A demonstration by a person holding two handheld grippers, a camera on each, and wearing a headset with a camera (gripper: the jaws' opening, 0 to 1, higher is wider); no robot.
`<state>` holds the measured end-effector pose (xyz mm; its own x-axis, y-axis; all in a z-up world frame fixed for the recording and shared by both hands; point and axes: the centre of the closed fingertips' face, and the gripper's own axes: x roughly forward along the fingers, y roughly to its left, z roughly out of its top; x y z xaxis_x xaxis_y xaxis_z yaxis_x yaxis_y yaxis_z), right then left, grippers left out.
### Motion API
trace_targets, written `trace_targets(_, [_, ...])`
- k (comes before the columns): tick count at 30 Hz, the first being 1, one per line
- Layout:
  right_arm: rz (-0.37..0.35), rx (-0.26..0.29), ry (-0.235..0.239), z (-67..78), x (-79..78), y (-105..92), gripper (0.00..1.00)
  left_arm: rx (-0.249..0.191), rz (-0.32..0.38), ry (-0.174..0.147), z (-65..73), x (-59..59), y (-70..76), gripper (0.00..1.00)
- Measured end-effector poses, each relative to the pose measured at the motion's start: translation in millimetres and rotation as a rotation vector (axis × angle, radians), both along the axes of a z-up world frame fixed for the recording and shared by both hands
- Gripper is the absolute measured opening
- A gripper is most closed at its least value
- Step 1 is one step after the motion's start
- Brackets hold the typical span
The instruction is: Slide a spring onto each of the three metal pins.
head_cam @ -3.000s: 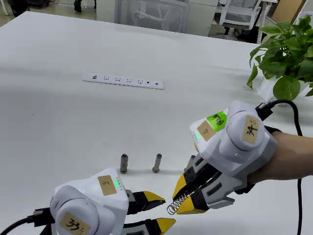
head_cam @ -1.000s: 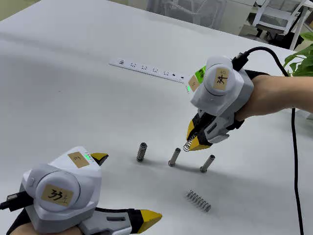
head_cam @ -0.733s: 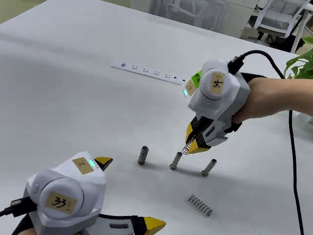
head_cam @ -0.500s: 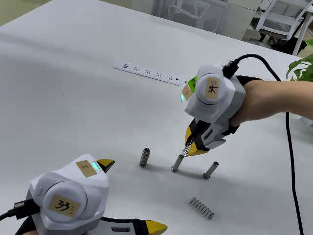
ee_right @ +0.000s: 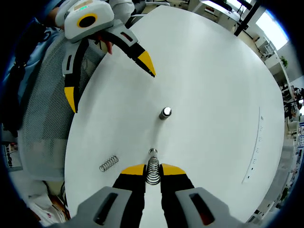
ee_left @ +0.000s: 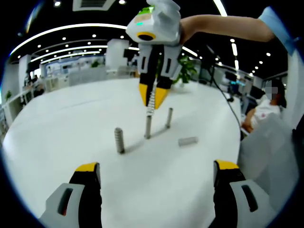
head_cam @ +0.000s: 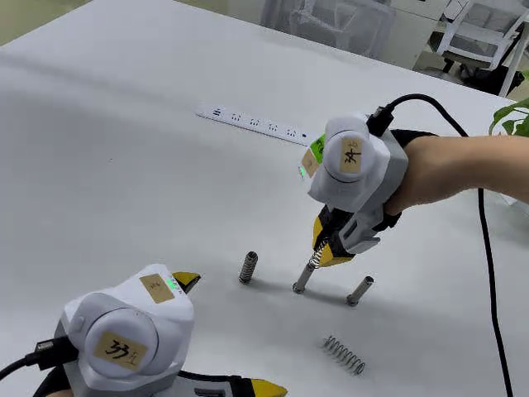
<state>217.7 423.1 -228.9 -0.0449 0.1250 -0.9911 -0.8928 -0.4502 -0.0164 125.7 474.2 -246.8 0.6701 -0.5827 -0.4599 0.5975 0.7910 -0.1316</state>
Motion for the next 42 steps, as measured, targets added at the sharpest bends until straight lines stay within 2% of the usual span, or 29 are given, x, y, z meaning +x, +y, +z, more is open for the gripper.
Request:
trace_targets(22, [0.020,-0.017,-0.005,-7.3,-1.6,1.2,0.13,0.005,-0.012,0.013,-2.0,-1.8,-1.2,1.00])
trace_targets(37, [0.038,-0.048,-0.011,-26.5,-2.1,1.1,0.13,0.009,-0.020,0.018,-3.3,-5.1,-3.3,1.00])
trace_targets(42, [0.044,-0.056,-0.012,-31.7,-3.3,0.6,0.13,0.021,-0.032,0.031,-6.3,-7.5,-4.0,1.00])
